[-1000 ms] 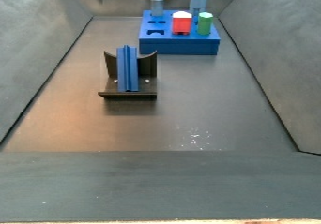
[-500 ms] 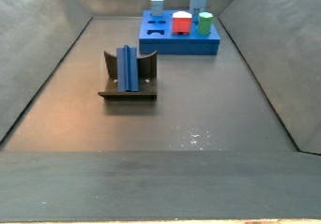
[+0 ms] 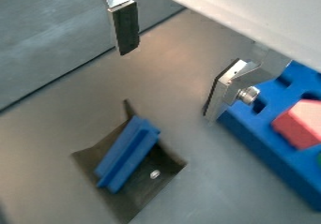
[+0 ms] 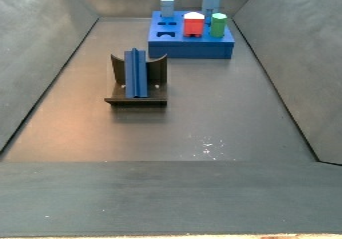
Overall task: Pick up the star object. Move up. Place the star object on the fixture. Regrasp the star object. Move to above the board. Insert the star object.
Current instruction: Regrasp the star object.
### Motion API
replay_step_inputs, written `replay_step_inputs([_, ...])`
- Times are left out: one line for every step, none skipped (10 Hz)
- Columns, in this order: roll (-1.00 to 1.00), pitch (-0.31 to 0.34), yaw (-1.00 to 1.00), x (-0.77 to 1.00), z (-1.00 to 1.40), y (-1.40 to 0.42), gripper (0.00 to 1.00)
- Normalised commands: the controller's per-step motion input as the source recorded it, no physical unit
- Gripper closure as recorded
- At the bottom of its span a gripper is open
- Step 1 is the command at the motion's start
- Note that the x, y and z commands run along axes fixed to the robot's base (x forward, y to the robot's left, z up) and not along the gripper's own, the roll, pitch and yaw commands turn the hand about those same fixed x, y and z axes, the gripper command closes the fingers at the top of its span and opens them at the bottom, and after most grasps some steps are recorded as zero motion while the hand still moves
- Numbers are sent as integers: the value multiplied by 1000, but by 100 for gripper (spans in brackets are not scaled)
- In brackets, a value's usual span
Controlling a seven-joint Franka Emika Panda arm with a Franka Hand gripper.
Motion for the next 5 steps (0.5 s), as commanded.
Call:
replay_step_inputs([1000,-30,12,-23,0,-17,0])
replay_step_inputs([1000,-29,14,-22,2,-18,0])
replay_step_inputs([1000,-26,14,-16,8,-19,0])
replay_step_inputs([1000,-21,15,-7,6,-19,0])
replay_step_inputs([1000,-10,16,10,5,-22,0])
